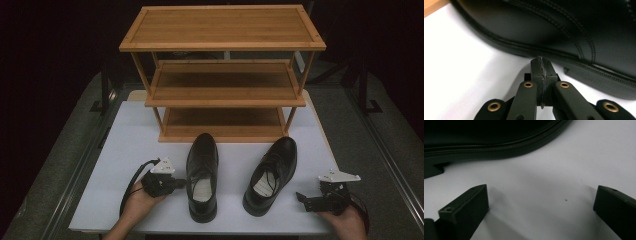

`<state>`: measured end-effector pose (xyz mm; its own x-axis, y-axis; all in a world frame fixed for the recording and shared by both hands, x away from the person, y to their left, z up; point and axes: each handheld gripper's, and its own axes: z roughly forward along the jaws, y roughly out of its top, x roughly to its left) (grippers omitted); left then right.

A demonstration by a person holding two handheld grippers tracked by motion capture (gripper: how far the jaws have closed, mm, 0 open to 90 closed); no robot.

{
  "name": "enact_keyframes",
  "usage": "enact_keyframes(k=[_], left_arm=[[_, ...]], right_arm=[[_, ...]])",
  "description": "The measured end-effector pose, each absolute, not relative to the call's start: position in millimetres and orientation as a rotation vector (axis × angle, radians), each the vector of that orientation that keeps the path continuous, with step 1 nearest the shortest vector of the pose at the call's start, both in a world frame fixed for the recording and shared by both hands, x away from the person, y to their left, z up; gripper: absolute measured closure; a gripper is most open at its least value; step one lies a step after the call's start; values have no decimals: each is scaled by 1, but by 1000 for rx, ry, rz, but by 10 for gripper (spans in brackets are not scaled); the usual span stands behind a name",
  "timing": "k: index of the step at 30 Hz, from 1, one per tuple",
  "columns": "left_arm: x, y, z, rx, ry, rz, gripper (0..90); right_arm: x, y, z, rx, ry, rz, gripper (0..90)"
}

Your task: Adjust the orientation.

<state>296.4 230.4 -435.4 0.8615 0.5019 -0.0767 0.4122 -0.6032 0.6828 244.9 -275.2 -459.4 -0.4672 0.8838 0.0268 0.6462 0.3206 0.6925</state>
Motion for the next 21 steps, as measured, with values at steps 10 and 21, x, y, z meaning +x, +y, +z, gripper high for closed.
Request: enact_keyframes(k=[10, 21], left_arm=[[295, 268, -431, 2287, 757, 230, 509], [282, 313, -440, 2320, 882, 341, 156]], right_arm=[[245, -275, -459, 1366, 2236, 924, 0], [245, -276, -459, 1366, 2236, 930, 0]])
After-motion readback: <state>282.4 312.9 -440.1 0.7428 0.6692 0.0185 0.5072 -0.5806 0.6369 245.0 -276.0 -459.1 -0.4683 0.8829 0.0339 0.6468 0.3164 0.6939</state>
